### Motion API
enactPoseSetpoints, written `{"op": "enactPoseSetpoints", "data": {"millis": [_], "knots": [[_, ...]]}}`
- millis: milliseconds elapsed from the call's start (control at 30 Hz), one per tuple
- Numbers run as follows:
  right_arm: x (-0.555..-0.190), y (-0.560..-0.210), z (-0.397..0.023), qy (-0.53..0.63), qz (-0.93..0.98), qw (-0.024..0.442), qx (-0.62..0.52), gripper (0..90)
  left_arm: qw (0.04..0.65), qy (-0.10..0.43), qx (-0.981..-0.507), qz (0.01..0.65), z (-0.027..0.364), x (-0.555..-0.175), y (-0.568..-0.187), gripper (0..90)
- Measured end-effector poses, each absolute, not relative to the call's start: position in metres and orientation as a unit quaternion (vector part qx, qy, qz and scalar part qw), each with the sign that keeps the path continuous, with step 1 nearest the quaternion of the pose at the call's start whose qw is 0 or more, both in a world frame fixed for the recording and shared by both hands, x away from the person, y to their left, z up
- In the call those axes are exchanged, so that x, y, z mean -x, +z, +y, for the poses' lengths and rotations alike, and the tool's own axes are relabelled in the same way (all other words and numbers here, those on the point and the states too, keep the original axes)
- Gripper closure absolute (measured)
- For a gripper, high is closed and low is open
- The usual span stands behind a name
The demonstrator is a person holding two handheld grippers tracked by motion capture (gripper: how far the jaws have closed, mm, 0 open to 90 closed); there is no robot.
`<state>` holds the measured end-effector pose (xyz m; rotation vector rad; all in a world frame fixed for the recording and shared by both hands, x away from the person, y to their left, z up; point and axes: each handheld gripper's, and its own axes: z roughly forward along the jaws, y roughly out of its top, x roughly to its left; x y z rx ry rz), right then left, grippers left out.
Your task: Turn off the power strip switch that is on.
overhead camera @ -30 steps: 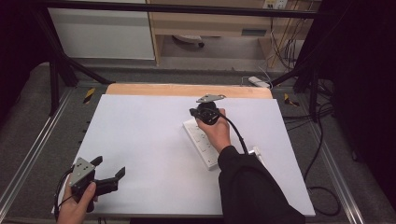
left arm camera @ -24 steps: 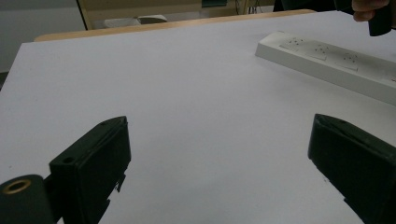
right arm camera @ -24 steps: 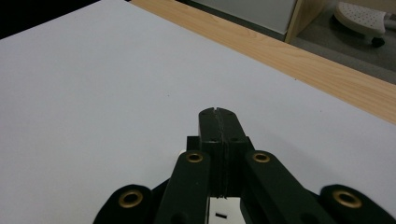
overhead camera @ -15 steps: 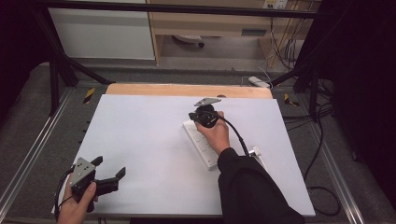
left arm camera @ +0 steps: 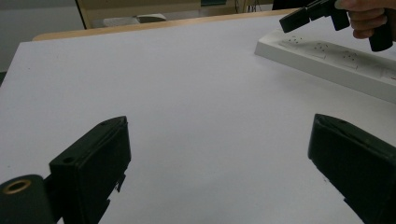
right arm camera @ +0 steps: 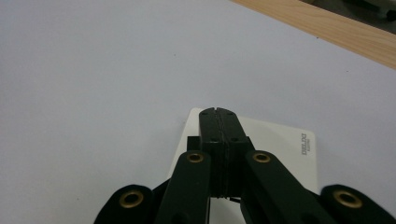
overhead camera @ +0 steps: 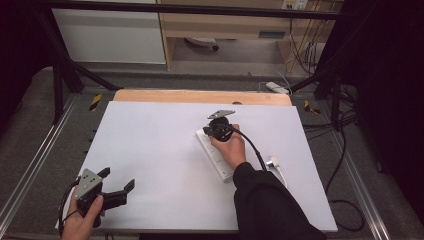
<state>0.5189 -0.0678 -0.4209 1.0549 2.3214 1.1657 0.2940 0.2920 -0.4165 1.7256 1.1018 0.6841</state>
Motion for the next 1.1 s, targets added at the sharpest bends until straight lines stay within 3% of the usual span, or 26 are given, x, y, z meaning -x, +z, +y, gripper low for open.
{"op": "enactPoseSetpoints", "data": {"millis": [1100], "knots": [[-0.5155,-0.4307,-0.0597,0.397,0.827,0.161,-0.363,90.0,0.471,0.279,-0.707,0.447,0.2912,-0.2938,-0.4163,5.7]]}}
